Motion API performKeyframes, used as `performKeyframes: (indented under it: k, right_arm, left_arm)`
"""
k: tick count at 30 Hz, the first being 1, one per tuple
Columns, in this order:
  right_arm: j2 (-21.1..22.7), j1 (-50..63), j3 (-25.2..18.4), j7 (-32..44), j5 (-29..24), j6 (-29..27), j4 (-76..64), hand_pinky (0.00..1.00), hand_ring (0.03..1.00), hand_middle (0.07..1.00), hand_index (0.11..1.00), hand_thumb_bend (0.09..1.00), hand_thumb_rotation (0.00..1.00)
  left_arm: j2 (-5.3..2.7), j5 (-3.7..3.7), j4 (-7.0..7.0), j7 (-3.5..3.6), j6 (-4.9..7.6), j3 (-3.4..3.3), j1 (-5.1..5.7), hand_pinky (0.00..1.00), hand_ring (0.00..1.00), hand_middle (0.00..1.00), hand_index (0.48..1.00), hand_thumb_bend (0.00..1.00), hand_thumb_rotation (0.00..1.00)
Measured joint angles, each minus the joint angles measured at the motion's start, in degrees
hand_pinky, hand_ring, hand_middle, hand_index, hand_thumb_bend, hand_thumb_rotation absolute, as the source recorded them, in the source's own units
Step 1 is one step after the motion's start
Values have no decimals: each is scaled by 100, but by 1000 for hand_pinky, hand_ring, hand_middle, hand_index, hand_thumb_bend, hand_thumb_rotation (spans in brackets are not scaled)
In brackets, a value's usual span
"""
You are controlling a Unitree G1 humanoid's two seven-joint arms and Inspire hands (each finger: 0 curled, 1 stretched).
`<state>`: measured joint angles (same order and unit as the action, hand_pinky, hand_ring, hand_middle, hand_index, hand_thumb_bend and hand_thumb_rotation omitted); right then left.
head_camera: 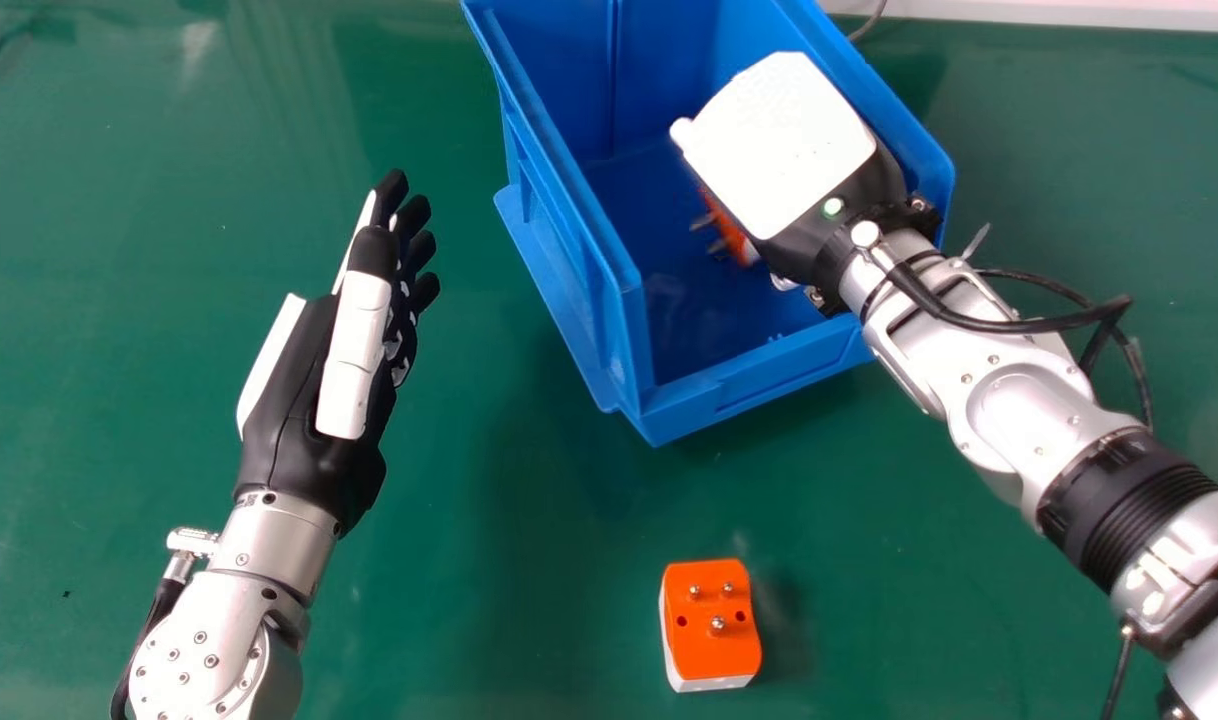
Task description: Pick all objects and put in blue box
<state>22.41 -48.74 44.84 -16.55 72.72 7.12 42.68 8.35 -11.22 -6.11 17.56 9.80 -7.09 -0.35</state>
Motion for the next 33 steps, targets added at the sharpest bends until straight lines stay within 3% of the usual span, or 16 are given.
performKeyframes:
  k: [4, 13, 22, 27, 31, 33]
  right_arm:
    - [2, 1, -3, -1, -2, 31, -2, 883, 916, 929, 926, 931, 393]
    - [120, 246, -152, 139, -32, 257, -527, 953, 966, 971, 970, 973, 454]
    - [332, 1736, -1043, 188, -276, 706, -3123, 988, 992, 993, 993, 994, 464]
    - [103, 2589, -1332, 199, -143, 1061, -4458, 994, 996, 997, 997, 998, 469]
    - [-131, 3154, -1397, 84, 188, 1188, -5411, 996, 998, 998, 998, 1000, 475]
    - [-196, 3377, -1451, -318, 233, 1066, -5663, 998, 999, 999, 999, 1000, 468]
  left_arm:
    - [1, 3, 0, -7, -1, 6, 0, 1000, 1000, 1000, 1000, 827, 996]
    - [1, 2, 12, -11, -5, 13, 3, 1000, 1000, 1000, 1000, 814, 999]
    - [8, -7, 30, 9, -2, 2, 19, 1000, 1000, 1000, 1000, 813, 1000]
    - [15, -4, 39, 47, -1, 0, 21, 1000, 1000, 1000, 1000, 821, 1000]
    - [17, -1, 55, 14, 1, -6, 28, 1000, 1000, 1000, 1000, 835, 999]
    - [17, 0, 68, -1, 1, -6, 31, 1000, 1000, 1000, 1000, 850, 998]
